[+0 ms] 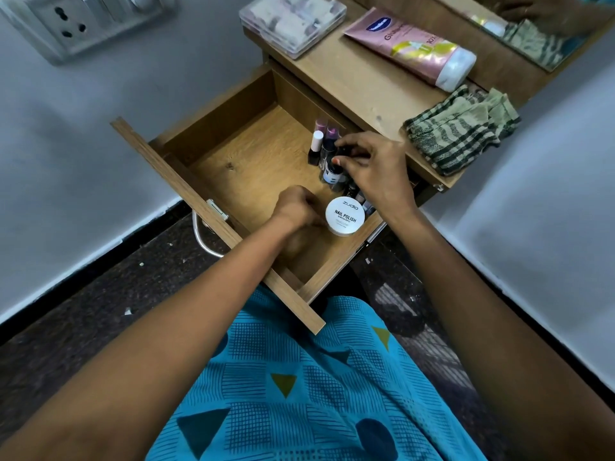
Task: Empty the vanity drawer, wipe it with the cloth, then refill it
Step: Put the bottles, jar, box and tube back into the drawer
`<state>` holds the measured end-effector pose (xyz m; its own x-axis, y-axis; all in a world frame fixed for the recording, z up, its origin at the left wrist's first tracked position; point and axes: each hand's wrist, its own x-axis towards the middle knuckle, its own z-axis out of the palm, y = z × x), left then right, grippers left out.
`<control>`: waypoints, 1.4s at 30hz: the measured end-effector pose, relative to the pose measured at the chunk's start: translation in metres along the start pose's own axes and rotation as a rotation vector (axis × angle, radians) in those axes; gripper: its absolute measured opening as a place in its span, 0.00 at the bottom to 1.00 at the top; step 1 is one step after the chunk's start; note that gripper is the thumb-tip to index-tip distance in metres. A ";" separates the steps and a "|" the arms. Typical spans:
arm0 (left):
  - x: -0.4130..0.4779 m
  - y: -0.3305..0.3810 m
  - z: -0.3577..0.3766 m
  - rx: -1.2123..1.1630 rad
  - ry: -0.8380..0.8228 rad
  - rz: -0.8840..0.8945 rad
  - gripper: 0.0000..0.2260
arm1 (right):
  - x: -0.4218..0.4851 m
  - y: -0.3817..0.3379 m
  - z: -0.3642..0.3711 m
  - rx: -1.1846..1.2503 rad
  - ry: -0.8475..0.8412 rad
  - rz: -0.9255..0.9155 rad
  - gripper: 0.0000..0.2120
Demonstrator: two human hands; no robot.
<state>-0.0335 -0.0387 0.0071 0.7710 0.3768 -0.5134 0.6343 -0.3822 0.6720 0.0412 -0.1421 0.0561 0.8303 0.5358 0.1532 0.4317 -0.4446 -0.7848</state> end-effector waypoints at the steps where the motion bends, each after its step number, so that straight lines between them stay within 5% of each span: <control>1: 0.002 -0.001 -0.003 -0.039 0.034 -0.020 0.20 | -0.001 0.001 0.001 0.004 -0.005 0.000 0.12; 9: 0.005 0.003 -0.009 -0.271 0.171 -0.040 0.12 | -0.004 0.014 0.015 -0.078 -0.124 -0.030 0.11; 27: -0.002 0.015 0.002 -0.261 0.177 0.010 0.10 | -0.011 0.025 0.022 -0.466 -0.167 -0.155 0.09; 42: -0.004 0.017 0.000 -0.294 0.171 -0.010 0.09 | -0.010 0.022 0.020 -0.495 -0.218 -0.149 0.12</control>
<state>-0.0261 -0.0472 0.0207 0.7279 0.5252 -0.4408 0.5792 -0.1270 0.8052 0.0356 -0.1431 0.0258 0.6784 0.7311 0.0721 0.6962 -0.6084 -0.3810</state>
